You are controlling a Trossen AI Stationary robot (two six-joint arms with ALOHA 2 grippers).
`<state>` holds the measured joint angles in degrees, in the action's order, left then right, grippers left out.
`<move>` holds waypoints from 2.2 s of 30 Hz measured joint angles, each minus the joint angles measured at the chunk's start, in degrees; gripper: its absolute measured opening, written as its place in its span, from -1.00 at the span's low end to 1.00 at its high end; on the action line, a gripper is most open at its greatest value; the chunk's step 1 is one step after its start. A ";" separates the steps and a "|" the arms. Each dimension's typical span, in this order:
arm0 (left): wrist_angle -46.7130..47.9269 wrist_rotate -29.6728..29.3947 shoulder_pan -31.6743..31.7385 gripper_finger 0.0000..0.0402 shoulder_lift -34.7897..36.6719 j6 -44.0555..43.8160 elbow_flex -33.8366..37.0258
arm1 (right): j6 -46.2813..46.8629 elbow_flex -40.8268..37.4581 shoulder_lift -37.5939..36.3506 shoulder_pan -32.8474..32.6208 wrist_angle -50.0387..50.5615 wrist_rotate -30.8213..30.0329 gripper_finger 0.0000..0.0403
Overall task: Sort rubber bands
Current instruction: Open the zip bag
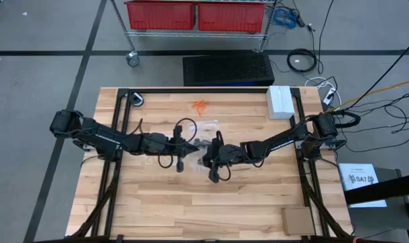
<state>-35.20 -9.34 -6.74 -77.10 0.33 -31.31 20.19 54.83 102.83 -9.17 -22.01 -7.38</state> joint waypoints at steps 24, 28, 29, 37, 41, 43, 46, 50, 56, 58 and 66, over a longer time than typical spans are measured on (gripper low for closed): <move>-3.37 -1.66 -2.33 -1.00 0.00 0.49 -0.07 | 0.21 0.00 2.28 0.99 -10.14 0.02 -0.98; -1.71 -1.70 -2.56 -1.00 0.00 0.49 -0.07 | 0.14 0.00 1.00 0.97 -7.91 -2.21 -0.98; -1.55 -1.71 -2.60 -1.00 0.00 0.49 -0.07 | 0.14 0.00 0.98 0.97 -7.87 -3.43 -0.98; -2.20 -1.70 -2.67 -1.00 0.00 0.46 -0.07 | -1.04 0.00 3.42 1.34 -13.23 -3.27 -1.00; -3.04 -1.70 -2.69 -1.00 0.00 0.49 -0.07 | -3.38 0.00 6.16 1.12 -20.73 -2.58 -1.00; -3.00 -1.70 -2.78 -1.00 0.00 0.59 -0.07 | -4.47 0.00 7.24 0.81 -23.06 -0.87 -1.00; -2.95 -3.61 -3.18 -1.00 0.00 1.53 -0.07 | -4.69 0.00 7.49 0.20 -21.40 0.28 -1.00; -1.80 -7.31 -3.56 -1.00 -0.02 2.61 -0.02 | -4.98 0.00 6.16 -0.74 -14.04 -0.15 -1.00; -1.69 -7.94 -3.52 -1.00 -0.02 0.93 1.16 | -3.26 0.00 0.99 -0.64 2.49 -0.44 -1.00; -2.42 -7.98 -3.50 -1.00 -0.02 -0.17 2.10 | -3.33 0.00 -1.45 -0.70 6.17 -1.49 -1.00; -2.99 -10.40 -3.40 -1.00 -0.02 -0.24 3.65 | -5.04 0.00 -10.20 0.18 12.60 -1.73 -0.95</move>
<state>-38.19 -19.74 -10.14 -77.12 0.09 -27.66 15.16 54.83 92.63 -9.00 -9.41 -9.10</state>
